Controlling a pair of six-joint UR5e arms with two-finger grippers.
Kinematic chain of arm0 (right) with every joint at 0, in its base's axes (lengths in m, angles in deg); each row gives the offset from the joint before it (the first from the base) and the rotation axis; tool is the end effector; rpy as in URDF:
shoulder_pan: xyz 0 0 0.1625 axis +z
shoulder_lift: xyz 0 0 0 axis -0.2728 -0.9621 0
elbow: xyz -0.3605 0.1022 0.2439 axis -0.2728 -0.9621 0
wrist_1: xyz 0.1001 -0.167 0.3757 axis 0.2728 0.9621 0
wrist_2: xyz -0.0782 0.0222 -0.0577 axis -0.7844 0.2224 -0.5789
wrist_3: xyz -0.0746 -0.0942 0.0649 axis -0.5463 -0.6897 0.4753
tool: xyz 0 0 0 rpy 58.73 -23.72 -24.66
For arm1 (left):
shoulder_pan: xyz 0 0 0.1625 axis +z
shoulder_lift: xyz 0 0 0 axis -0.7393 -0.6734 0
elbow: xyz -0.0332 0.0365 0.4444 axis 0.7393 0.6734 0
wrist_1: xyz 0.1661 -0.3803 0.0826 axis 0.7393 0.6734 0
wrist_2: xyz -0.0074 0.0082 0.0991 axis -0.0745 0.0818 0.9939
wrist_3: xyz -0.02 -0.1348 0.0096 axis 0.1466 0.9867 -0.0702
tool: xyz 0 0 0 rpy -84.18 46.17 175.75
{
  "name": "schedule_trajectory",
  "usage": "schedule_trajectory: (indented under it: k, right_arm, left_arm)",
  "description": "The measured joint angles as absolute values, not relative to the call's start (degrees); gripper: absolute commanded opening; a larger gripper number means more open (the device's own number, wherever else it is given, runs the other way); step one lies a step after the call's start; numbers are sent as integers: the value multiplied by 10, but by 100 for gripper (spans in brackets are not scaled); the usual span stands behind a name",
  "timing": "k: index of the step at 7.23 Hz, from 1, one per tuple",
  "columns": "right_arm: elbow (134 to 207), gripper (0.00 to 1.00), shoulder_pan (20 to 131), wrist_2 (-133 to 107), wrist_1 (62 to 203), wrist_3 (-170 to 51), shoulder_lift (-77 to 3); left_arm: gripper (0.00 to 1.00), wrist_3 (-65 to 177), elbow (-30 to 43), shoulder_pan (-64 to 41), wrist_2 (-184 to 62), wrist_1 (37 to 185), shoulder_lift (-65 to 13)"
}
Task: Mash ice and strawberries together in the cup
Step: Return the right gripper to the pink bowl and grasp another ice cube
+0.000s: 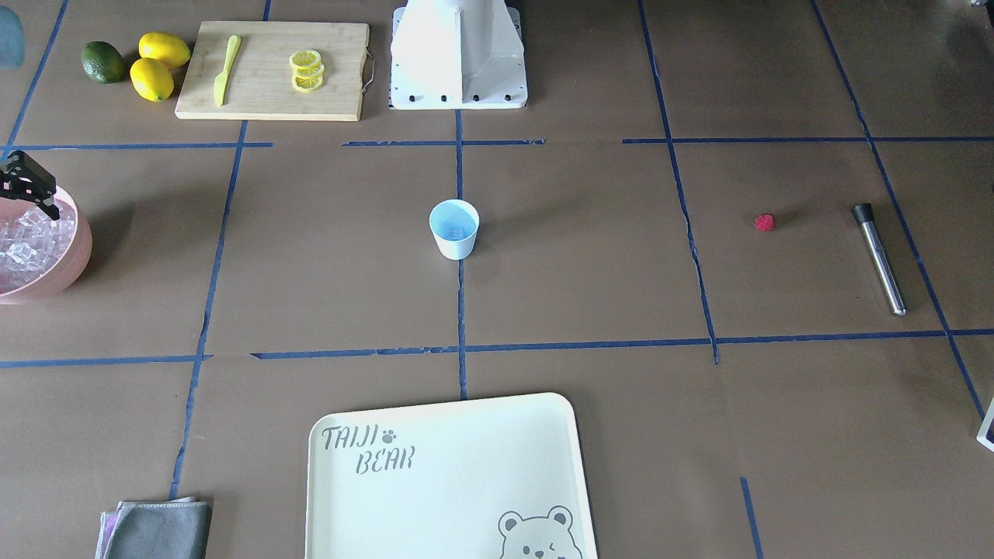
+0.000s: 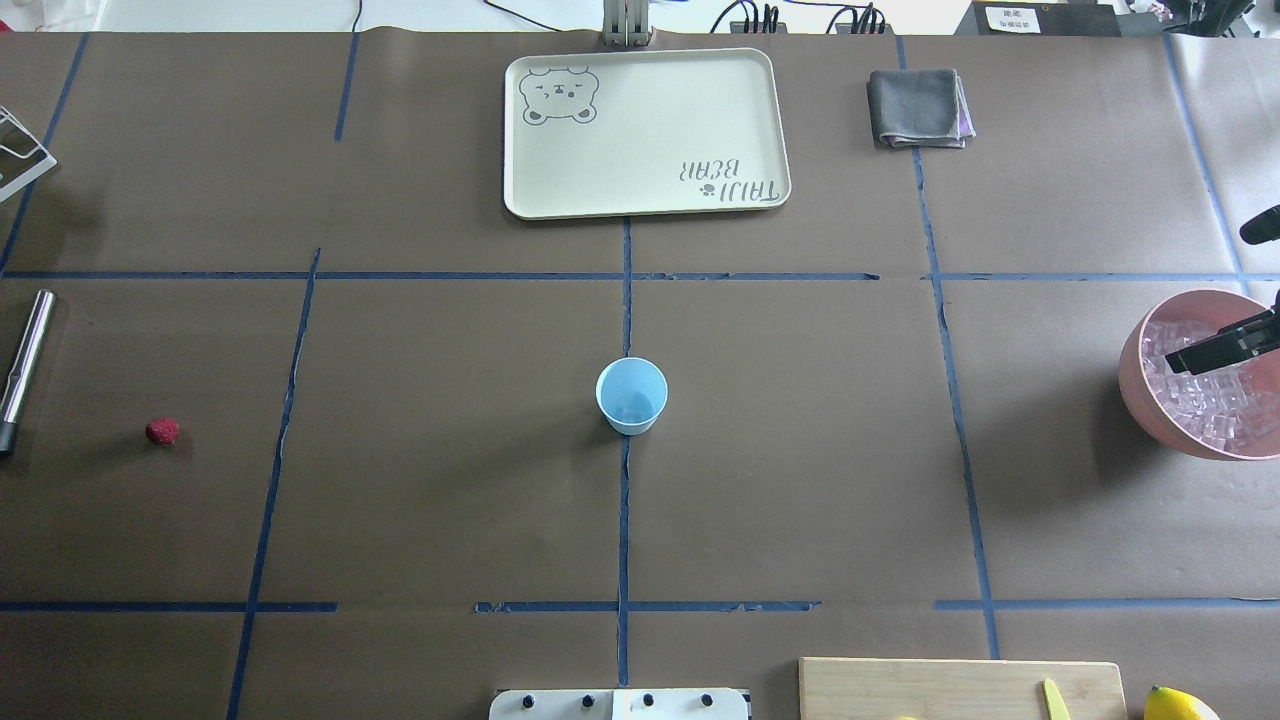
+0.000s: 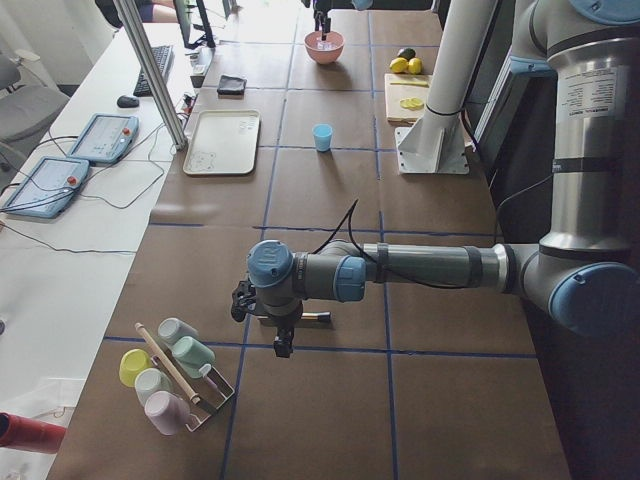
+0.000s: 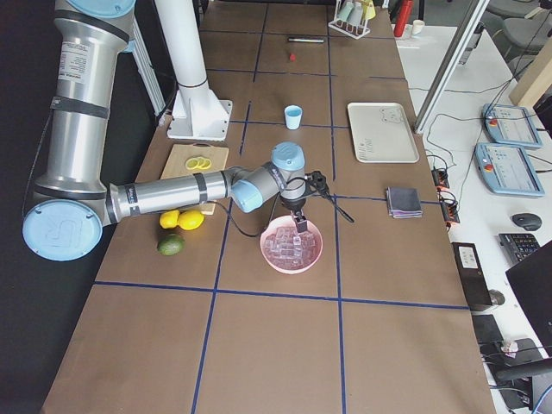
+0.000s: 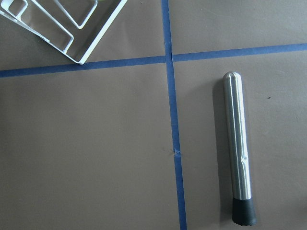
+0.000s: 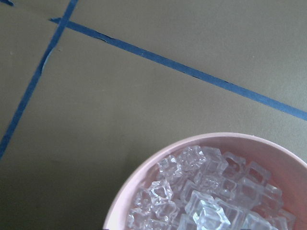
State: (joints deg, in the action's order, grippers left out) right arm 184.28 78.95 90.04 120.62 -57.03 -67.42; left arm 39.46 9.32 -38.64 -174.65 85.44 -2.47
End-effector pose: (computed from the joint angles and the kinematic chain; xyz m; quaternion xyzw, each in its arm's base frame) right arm -0.1605 -0.4354 0.6012 0.1238 -0.3727 -0.1460 0.9080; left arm -0.0057 -0.4740 0.7038 0.0012 0.3848 0.0483 0.9217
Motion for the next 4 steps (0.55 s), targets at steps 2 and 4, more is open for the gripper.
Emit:
schedule_trajectory:
  k: [2, 4]
  right_arm:
    - [1820, 74, 788, 899, 1191, -552, -673]
    - [1816, 73, 787, 897, 1190, -544, -671]
  left_arm:
    - [100, 395, 93, -386, -1747, 854, -25]
    - [100, 395, 93, -386, -1747, 854, -25]
